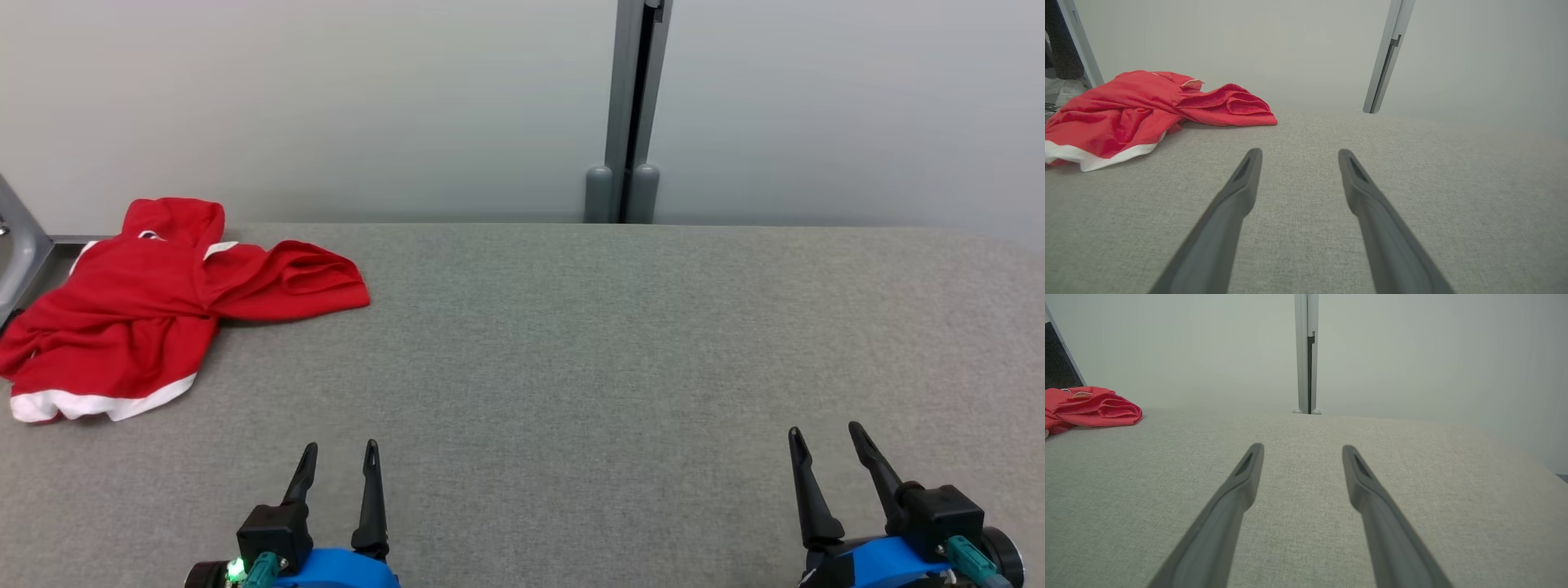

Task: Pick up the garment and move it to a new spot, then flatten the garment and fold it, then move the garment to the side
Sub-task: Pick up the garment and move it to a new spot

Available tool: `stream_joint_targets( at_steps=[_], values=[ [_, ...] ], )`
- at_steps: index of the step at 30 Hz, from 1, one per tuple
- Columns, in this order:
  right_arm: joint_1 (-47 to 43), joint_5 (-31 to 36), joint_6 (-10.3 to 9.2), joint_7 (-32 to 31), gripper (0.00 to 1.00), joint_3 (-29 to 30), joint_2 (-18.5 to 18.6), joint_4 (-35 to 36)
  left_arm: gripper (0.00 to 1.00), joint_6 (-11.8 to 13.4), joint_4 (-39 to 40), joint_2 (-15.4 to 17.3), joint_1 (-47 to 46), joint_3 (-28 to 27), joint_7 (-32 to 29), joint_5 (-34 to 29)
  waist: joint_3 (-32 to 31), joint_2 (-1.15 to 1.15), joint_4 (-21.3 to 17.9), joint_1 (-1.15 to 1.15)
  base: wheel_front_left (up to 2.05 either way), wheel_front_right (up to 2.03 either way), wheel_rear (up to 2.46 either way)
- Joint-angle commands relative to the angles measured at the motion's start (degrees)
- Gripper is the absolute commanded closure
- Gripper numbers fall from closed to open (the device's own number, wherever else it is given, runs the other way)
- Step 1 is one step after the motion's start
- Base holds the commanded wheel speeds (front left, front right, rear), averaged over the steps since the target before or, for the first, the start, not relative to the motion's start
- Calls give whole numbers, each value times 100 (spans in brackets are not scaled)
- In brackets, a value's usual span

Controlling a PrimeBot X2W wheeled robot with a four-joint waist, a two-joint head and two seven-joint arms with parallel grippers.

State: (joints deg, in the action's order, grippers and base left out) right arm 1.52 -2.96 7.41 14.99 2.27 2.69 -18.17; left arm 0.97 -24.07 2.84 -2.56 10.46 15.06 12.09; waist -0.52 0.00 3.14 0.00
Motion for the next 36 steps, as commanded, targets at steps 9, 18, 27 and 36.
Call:
stream_joint_targets(
  at_steps=[9, 18, 27, 36],
  values=[
    [-72, -83, 14, 26, 0, 17, 34, 69, 0, -21, -40, 29, -175, 56, 18, -49, -14, 0, 840, 0, 0, 0, 0],
    [65, -162, 14, 25, 0, -127, 34, 88, 0, -11, 30, 112, -210, 12, 17, -38, -49, 0, 2035, 0, 0, 0, 0],
    [200, -239, 9, 25, 0, -397, 37, 74, 0, 58, 153, 143, 0, -182, 17, 48, -74, 0, 2495, 0, 0, 0, 0],
    [219, -234, 9, 25, 0, -492, 35, -12, 0, 96, 289, 136, 116, -330, 17, 79, -111, 0, 2478, 0, 0, 0, 0]
  ],
)
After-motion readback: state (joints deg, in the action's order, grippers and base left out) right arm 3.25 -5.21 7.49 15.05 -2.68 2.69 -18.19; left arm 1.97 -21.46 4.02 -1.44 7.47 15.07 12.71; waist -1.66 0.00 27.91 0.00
